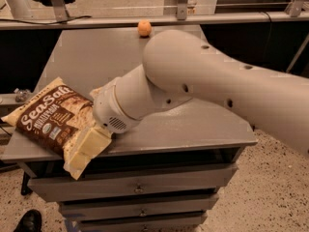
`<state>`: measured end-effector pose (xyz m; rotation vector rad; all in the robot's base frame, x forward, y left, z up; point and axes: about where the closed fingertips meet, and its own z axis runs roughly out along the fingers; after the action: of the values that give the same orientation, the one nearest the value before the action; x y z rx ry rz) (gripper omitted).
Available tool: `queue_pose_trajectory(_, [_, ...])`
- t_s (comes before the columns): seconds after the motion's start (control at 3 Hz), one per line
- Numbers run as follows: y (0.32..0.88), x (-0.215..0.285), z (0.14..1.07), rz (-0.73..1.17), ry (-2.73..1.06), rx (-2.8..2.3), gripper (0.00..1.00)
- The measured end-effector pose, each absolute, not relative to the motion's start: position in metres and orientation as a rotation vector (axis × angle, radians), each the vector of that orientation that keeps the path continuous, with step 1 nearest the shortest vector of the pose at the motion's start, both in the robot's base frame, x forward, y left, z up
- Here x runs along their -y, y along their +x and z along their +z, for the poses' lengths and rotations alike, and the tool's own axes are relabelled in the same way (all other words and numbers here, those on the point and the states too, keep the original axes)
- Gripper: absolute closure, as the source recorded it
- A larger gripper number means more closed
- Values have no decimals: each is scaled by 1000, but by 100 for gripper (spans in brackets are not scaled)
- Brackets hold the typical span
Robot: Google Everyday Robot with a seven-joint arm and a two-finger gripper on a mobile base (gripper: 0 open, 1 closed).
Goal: Move brown chip bag near orange
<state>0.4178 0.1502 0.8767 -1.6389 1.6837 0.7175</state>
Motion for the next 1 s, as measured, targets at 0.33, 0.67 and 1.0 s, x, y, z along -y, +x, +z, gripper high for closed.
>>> queue_pose_trajectory(0.33, [426,-165,865,717,-1630,-1700,0])
queue_pose_trajectory(0.67, [434,-169,857,698,-1613,-1723,16])
queue_pose_trajectory(1.0, [443,-162,855,653,-1602,-1746,40])
